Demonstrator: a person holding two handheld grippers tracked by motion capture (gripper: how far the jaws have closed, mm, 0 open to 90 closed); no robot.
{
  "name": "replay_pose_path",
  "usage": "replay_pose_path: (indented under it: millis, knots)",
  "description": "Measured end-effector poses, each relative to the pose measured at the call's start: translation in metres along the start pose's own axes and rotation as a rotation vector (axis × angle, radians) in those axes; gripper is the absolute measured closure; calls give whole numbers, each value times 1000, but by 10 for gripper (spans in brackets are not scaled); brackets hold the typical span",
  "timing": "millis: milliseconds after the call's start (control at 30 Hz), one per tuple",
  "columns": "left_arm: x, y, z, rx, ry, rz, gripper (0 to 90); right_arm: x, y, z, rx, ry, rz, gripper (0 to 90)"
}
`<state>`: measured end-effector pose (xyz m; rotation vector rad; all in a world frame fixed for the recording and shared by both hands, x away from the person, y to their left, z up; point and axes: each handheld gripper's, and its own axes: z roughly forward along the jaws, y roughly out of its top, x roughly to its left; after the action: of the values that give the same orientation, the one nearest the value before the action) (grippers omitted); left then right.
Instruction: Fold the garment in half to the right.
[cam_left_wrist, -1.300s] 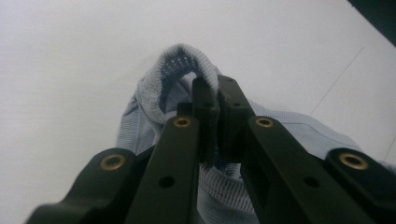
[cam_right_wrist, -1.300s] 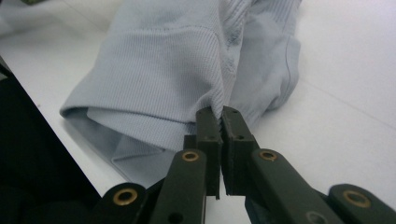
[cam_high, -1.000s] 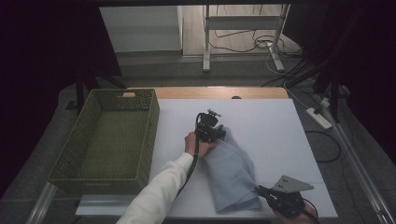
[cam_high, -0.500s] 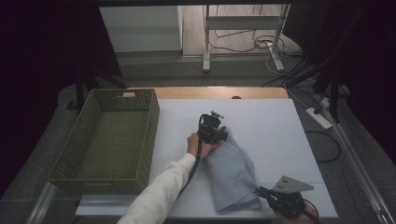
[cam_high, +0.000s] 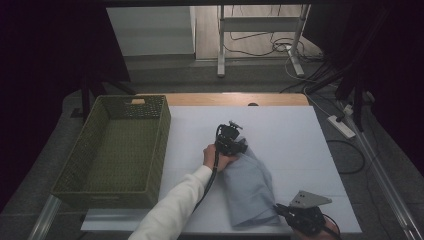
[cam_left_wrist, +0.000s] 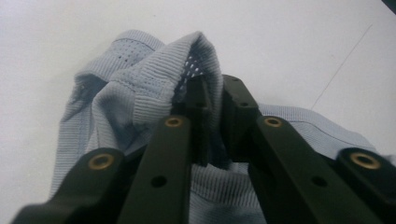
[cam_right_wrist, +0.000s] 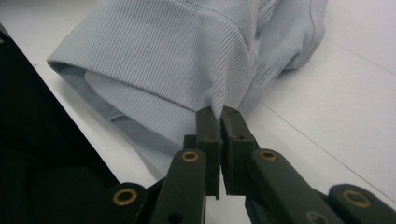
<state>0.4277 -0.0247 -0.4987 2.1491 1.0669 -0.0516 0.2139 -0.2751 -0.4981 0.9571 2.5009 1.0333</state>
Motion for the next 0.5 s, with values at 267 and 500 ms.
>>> replay_pose_path:
  millis: [267,500]
  knots:
    - [0,1,-6,-23,-24,3,658,0,0,0,-13,7,-2,865]
    - [-1,4,-30,-112,-3,13,395,1,0,-1,-17,15,-13,865]
